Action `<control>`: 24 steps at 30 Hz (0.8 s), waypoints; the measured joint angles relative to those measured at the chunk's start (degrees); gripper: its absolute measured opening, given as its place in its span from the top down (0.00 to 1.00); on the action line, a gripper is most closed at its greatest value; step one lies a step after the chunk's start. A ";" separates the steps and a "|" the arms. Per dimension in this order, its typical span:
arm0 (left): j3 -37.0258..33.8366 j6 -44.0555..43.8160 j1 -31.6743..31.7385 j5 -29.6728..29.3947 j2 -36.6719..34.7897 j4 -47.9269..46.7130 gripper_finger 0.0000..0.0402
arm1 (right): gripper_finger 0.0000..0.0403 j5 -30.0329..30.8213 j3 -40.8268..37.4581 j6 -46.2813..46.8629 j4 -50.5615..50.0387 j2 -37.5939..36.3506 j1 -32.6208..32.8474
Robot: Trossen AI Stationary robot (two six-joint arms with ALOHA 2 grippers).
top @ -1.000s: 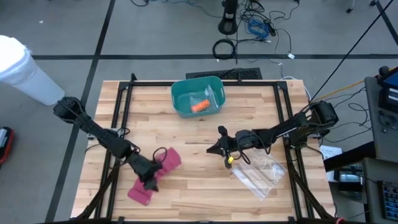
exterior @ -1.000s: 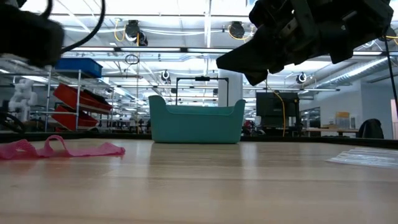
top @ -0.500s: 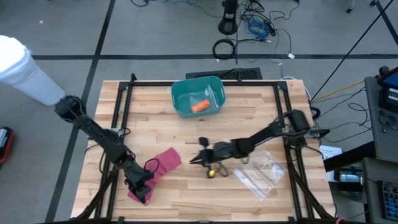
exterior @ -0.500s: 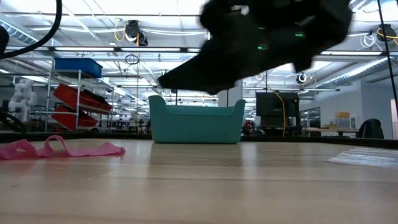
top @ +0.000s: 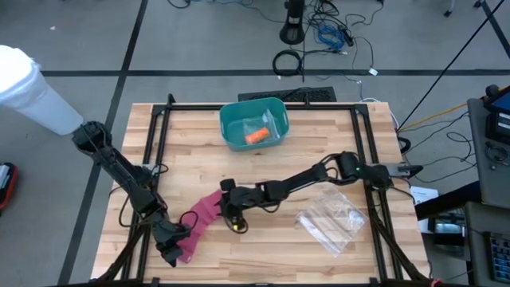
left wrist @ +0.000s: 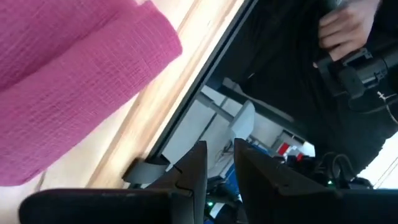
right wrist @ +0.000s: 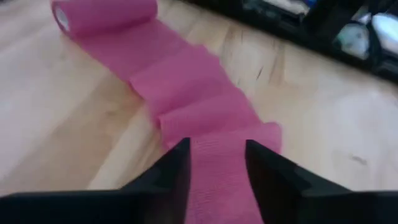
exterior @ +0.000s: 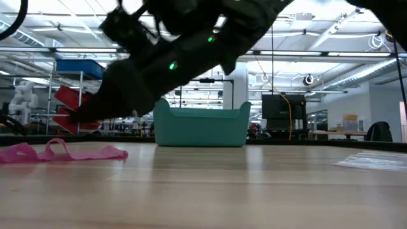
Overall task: Roll bandage
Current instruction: Roll the pink bandage
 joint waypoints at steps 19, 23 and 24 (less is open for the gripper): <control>0.00 10.82 3.95 -1.08 0.00 -9.84 0.79 | 0.97 2.75 9.47 -0.30 -16.06 6.17 -1.46; 0.00 10.82 3.97 -3.89 0.00 -9.73 0.79 | 1.00 12.18 9.53 0.99 -26.68 3.95 -1.22; 0.00 10.84 3.97 -4.54 0.00 -9.73 0.79 | 1.00 14.52 9.51 1.59 -29.47 3.27 -1.20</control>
